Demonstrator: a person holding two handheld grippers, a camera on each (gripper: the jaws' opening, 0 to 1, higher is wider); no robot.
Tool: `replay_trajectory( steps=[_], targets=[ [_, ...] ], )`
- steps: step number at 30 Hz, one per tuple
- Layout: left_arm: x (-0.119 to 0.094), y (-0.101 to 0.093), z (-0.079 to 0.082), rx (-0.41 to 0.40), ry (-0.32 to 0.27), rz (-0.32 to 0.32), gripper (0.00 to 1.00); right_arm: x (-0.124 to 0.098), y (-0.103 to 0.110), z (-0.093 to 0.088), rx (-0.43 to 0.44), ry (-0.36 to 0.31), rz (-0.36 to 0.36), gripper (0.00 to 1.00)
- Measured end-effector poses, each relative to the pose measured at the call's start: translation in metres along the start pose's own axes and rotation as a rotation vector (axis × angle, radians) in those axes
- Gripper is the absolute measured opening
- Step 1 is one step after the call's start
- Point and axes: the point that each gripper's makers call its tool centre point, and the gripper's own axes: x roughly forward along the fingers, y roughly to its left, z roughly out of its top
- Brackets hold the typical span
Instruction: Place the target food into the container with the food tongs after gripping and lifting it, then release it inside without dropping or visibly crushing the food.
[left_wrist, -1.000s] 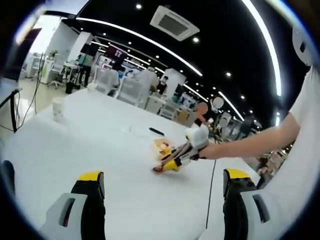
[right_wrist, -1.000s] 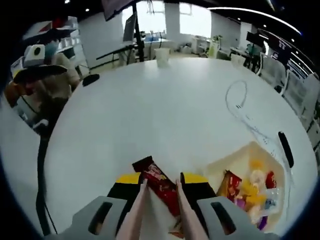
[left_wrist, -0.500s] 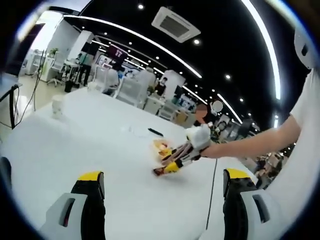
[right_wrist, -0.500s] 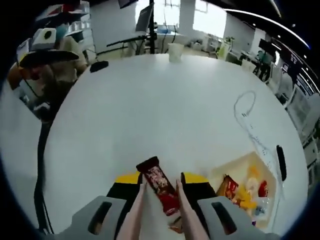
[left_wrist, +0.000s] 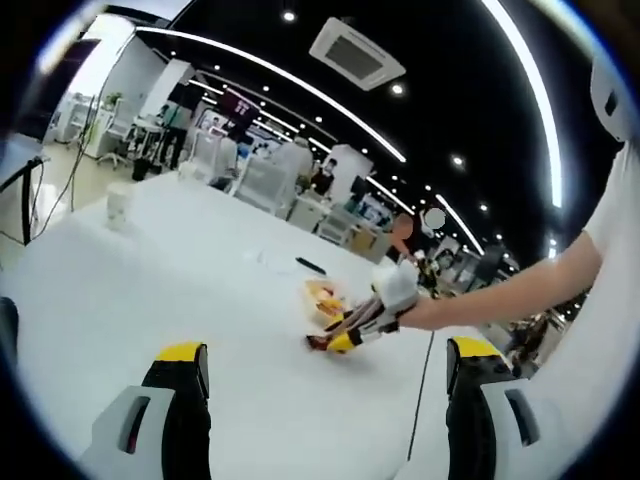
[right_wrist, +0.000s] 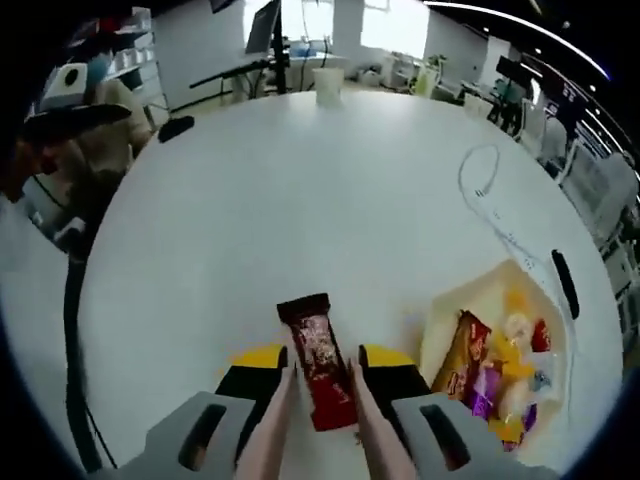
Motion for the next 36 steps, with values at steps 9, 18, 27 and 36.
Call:
replay_trajectory(
  steps=[9,18,27,36],
  targets=[
    [0.001,-0.005,0.004,0.012,-0.002,-0.013,0.99,-0.002,-0.002,0.000,0.142,-0.007,-0.089,0.23],
    [0.010,-0.008,0.006,0.021,-0.012,-0.033,0.99,-0.031,0.003,0.015,0.344,-0.179,-0.105,0.22],
    [0.033,-0.016,0.013,0.071,-0.009,-0.073,0.99,-0.090,-0.019,0.029,0.426,-0.303,-0.205,0.22],
    [0.046,-0.033,0.013,0.122,0.030,-0.152,0.99,-0.126,-0.026,0.015,0.433,-0.313,-0.274,0.22]
  ],
)
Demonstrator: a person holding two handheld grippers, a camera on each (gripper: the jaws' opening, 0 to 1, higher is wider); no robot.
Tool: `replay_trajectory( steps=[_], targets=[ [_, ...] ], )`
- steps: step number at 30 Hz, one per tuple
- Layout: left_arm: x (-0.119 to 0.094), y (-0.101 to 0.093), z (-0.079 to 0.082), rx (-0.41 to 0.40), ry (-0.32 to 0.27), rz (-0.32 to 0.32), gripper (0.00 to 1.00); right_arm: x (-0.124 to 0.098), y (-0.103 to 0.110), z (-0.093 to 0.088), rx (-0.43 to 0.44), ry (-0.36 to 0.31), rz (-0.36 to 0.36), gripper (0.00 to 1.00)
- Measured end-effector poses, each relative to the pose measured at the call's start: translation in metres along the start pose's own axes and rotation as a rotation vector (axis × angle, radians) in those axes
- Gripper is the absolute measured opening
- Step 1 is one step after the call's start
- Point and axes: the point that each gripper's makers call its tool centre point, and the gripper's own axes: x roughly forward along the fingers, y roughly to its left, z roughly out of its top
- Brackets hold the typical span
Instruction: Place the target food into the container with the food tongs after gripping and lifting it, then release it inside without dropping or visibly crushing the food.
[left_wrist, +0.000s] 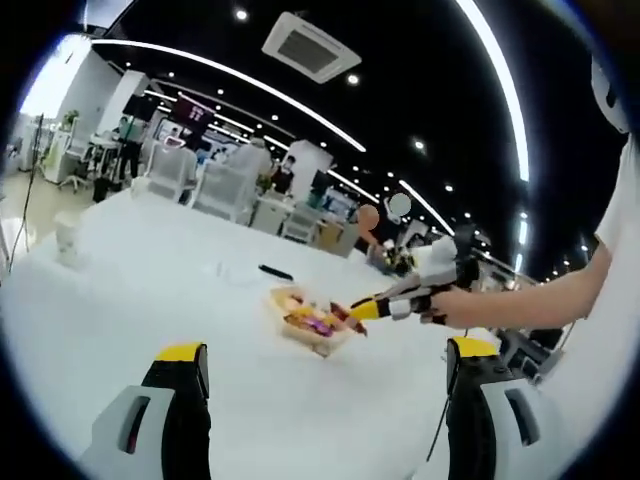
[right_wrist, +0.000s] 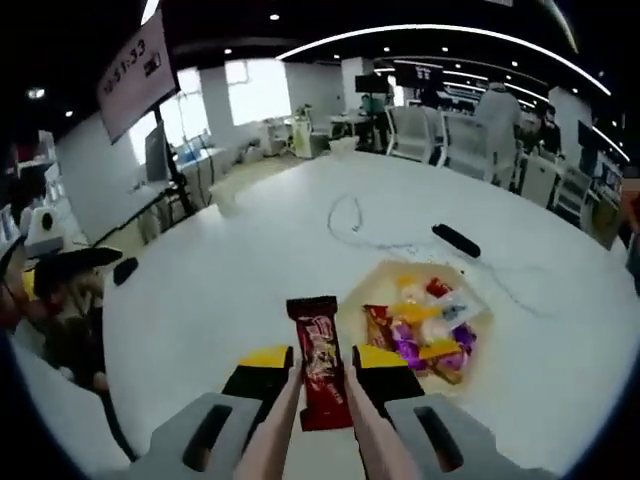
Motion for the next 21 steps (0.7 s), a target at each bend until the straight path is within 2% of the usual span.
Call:
replay_trajectory(
  steps=[3,8,9,12,17,21],
  targets=[
    [0.002,-0.006,-0.005,0.042,0.027,-0.015,0.99,-0.003,-0.003,0.000,0.012,-0.001,-0.014,0.22],
    [-0.002,-0.011,-0.005,0.034,0.021,-0.018,0.99,-0.009,-0.018,0.007,0.046,-0.016,-0.041,0.22],
    [-0.004,-0.011,-0.004,0.032,0.018,-0.015,0.99,-0.010,-0.021,0.009,0.038,-0.014,-0.052,0.22],
    [-0.008,-0.009,-0.004,0.026,0.016,-0.007,0.99,-0.016,-0.034,0.015,-0.086,0.036,-0.100,0.22],
    [-0.012,-0.008,-0.003,0.029,0.024,0.003,0.99,-0.026,-0.053,0.037,-0.071,0.019,-0.124,0.22],
    [-0.014,-0.008,0.003,0.038,0.008,0.001,0.99,-0.031,-0.063,0.047,-0.074,0.008,-0.156,0.22]
  ],
)
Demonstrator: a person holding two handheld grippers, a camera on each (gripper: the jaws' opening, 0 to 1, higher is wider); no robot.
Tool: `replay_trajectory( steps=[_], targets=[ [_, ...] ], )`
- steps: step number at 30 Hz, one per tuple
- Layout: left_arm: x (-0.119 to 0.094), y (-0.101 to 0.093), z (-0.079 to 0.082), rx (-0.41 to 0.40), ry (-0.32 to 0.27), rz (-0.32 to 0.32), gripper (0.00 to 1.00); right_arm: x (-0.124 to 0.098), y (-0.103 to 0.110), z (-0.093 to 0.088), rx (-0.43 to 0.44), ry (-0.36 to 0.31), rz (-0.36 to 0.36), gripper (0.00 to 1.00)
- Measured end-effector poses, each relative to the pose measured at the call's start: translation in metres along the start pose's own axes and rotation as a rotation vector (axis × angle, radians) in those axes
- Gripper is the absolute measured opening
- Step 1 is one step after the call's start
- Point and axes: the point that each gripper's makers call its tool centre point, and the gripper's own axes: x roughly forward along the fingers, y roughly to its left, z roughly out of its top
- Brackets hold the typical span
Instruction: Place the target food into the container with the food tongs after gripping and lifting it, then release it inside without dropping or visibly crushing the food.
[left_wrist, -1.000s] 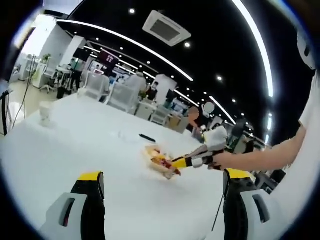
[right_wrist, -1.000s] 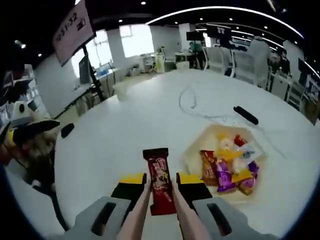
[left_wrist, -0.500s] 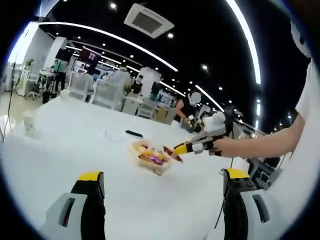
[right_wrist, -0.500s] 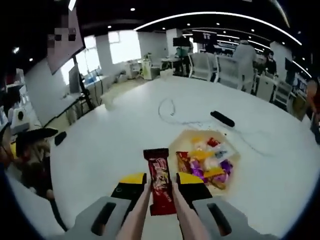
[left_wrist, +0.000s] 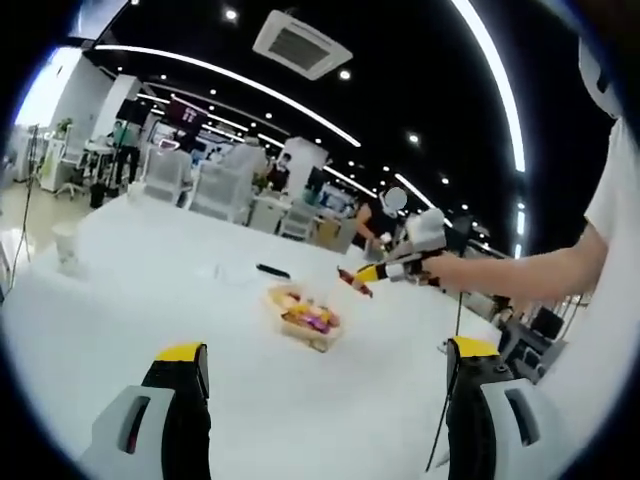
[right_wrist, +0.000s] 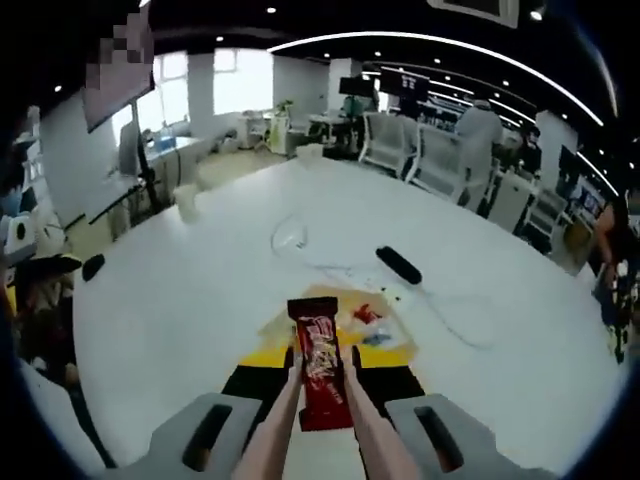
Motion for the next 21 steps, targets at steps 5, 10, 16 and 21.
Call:
replay_trajectory(
  steps=[5,10,16,21],
  targets=[
    [0.001,0.001,0.006,0.019,0.003,-0.001,0.99,0.005,-0.006,0.012,0.057,-0.032,-0.019,0.22],
    [0.003,0.003,0.010,0.032,0.006,-0.007,0.99,0.020,0.001,0.017,0.115,-0.049,-0.026,0.22],
    [0.007,0.012,0.015,0.031,-0.003,-0.007,0.99,0.038,0.004,0.020,0.191,-0.057,-0.031,0.23],
    [0.014,0.021,0.018,0.011,-0.016,-0.002,0.99,0.051,-0.001,0.027,0.297,-0.072,-0.047,0.23]
  ],
)
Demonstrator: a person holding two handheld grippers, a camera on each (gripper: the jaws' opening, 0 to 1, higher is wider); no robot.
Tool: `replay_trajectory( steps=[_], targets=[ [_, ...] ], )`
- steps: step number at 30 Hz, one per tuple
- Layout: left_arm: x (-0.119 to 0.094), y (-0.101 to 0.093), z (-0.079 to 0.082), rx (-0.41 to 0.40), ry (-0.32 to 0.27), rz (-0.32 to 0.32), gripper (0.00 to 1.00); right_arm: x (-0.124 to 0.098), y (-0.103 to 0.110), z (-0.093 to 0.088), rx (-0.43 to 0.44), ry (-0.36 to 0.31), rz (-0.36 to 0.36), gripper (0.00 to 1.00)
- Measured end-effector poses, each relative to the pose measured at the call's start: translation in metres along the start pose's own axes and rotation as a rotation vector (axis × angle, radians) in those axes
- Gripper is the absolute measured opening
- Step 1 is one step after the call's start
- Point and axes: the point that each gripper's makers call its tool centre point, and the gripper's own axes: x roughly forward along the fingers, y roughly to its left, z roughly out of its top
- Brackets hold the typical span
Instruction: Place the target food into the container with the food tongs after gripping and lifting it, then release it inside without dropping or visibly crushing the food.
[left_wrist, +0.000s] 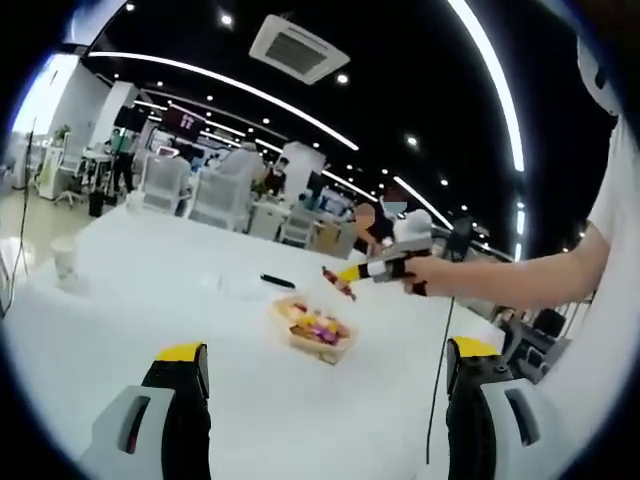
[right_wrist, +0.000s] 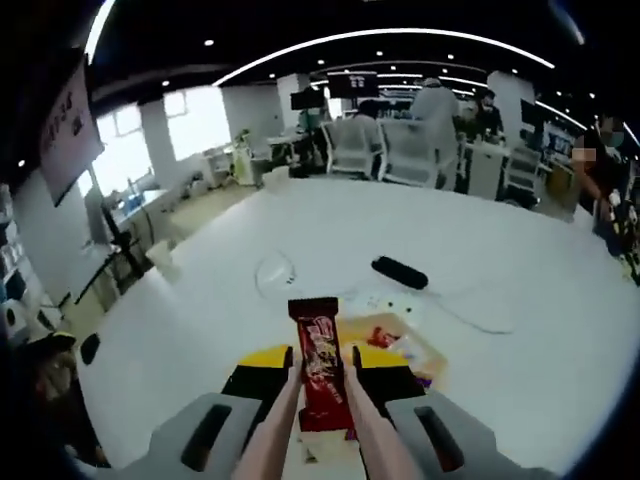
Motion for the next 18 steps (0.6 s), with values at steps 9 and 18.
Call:
replay_trajectory(
  steps=[9,18],
  targets=[
    [0.012,0.003,-0.006,-0.012,0.028,-0.019,0.99,0.016,0.005,0.005,0.043,0.003,0.000,0.23],
    [0.019,0.006,-0.007,-0.035,0.037,-0.018,0.99,0.015,0.008,0.002,0.105,-0.001,0.024,0.27]
  ],
)
